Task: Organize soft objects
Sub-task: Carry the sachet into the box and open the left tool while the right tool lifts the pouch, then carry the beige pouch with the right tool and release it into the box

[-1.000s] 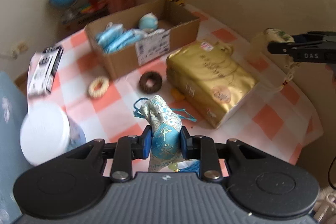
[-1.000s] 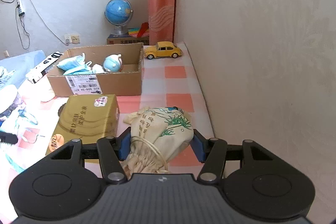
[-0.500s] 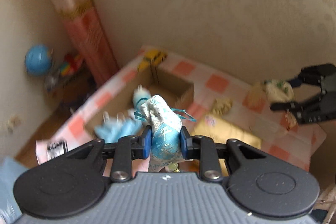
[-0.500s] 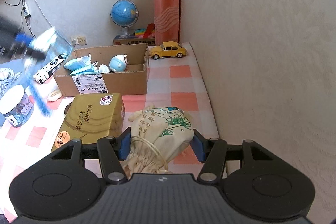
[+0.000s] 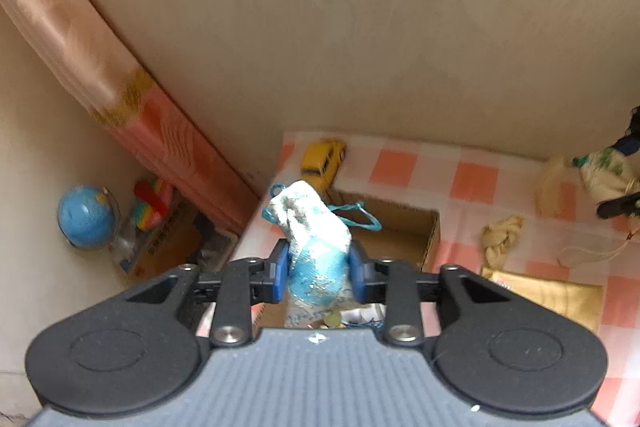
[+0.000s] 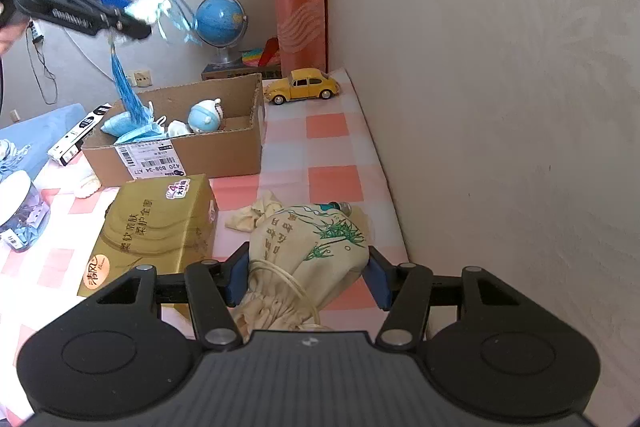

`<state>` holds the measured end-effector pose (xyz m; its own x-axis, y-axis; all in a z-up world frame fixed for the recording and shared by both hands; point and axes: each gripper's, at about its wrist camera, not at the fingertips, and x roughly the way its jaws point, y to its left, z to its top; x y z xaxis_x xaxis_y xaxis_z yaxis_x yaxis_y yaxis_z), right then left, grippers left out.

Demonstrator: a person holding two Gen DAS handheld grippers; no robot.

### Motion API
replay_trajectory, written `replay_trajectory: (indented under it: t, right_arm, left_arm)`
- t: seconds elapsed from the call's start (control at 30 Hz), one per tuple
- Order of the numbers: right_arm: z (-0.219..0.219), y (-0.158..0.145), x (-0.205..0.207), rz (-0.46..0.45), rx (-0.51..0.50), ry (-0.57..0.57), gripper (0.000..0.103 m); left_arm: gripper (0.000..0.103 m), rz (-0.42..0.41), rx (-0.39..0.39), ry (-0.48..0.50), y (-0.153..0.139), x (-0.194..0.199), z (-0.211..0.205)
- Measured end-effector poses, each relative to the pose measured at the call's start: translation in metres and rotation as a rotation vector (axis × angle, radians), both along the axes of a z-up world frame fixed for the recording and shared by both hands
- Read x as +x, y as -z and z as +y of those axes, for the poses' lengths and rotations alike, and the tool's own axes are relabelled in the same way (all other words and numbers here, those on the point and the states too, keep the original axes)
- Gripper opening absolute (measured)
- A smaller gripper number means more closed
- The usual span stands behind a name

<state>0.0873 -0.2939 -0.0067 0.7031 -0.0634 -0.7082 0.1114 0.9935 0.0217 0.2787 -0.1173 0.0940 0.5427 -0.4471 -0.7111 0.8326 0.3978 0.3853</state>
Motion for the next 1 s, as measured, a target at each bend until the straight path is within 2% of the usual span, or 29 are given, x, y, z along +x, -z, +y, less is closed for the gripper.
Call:
replay_trajectory:
  t: [0.03, 0.07, 0.1, 0.17, 0.27, 0.33, 0.4, 0.6, 0.83, 1.0]
  right_arm:
    - [0.000, 0.001, 0.001, 0.001, 0.000, 0.001, 0.063]
    - [-0.001, 0.002, 0.002, 0.003, 0.000, 0.002, 0.063]
    - [-0.001, 0.002, 0.003, 0.004, 0.000, 0.004, 0.063]
    - [-0.001, 0.002, 0.004, 0.004, 0.001, 0.003, 0.063]
    - [0.000, 0.001, 0.004, 0.001, 0.002, 0.000, 0.063]
    - [0.002, -0.001, 0.004, -0.003, 0.002, -0.003, 0.063]
    - [0.002, -0.005, 0.002, -0.010, 0.001, -0.009, 0.063]
    - [0.009, -0.022, 0.005, -0.036, -0.013, -0.028, 0.063]
    - [0.015, -0.053, 0.021, -0.085, 0.016, -0.062, 0.063]
    - [0.022, -0.072, 0.049, -0.108, 0.019, -0.100, 0.063]
  left_arm:
    - [0.038, -0.001, 0.009, -0.002, 0.005, 0.003, -0.002]
    - [0.047, 0.007, 0.017, -0.012, 0.012, 0.008, -0.003]
    - [0.051, 0.028, 0.026, -0.014, 0.018, 0.011, -0.004]
    - [0.057, 0.071, 0.051, -0.022, 0.031, 0.015, -0.004]
    - [0.057, 0.077, 0.049, -0.058, 0.043, 0.017, 0.002]
    - [0.063, 0.093, 0.041, -0.071, 0.045, 0.017, 0.007]
    - [0.073, 0.099, 0.036, -0.090, 0.044, 0.015, 0.012]
    - [0.074, 0.120, 0.002, -0.191, 0.039, -0.005, 0.032]
    - [0.075, 0.190, -0.049, -0.371, 0.037, -0.046, 0.060]
    - [0.085, 0.196, -0.113, -0.448, 0.027, -0.090, 0.073]
